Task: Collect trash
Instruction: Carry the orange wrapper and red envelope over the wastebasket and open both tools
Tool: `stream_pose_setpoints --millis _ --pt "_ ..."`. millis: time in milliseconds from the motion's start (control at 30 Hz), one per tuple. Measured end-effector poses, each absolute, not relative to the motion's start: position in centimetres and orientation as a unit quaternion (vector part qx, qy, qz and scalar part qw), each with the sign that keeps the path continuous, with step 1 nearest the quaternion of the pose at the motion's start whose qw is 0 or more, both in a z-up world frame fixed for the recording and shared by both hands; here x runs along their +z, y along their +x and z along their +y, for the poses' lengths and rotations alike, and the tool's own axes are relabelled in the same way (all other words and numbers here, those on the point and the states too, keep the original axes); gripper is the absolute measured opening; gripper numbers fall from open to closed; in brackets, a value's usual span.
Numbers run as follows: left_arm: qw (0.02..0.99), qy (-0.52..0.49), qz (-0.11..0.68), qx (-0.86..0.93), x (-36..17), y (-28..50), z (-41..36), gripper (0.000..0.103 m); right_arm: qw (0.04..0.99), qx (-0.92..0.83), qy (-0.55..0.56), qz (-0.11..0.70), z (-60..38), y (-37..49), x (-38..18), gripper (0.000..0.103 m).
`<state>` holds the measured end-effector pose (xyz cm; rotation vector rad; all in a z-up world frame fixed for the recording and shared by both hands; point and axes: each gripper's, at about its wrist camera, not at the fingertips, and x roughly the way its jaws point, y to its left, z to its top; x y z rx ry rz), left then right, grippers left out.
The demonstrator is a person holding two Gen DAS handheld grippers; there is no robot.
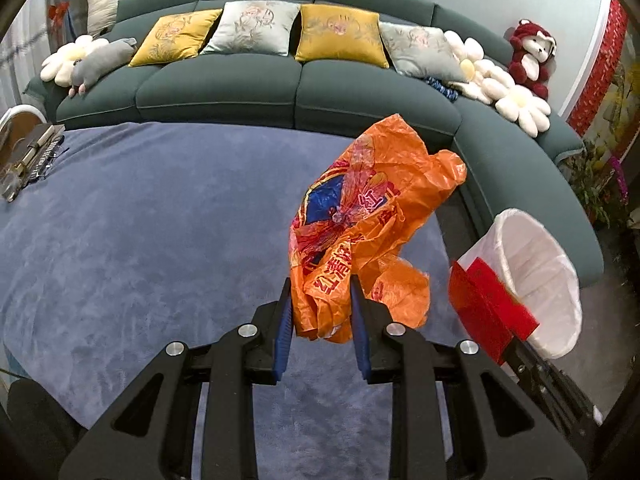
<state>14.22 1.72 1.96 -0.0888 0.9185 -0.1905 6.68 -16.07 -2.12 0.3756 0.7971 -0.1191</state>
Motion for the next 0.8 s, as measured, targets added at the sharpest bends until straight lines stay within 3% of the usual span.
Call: stream_pose_setpoints --millis 267,800 --pt "0.897 -0.029 0.426 -0.11 3.7 12.9 -0.1 0.025 0.912 -0.06 0.19 0.359 -17.3 5.5 -0.4 0.002" --pt "0.888 0.028 0.419 -0.19 4.7 10.7 -11.2 0.025 0.914 -0.119 0.213 0.325 -25.7 1.8 1.6 0.002"
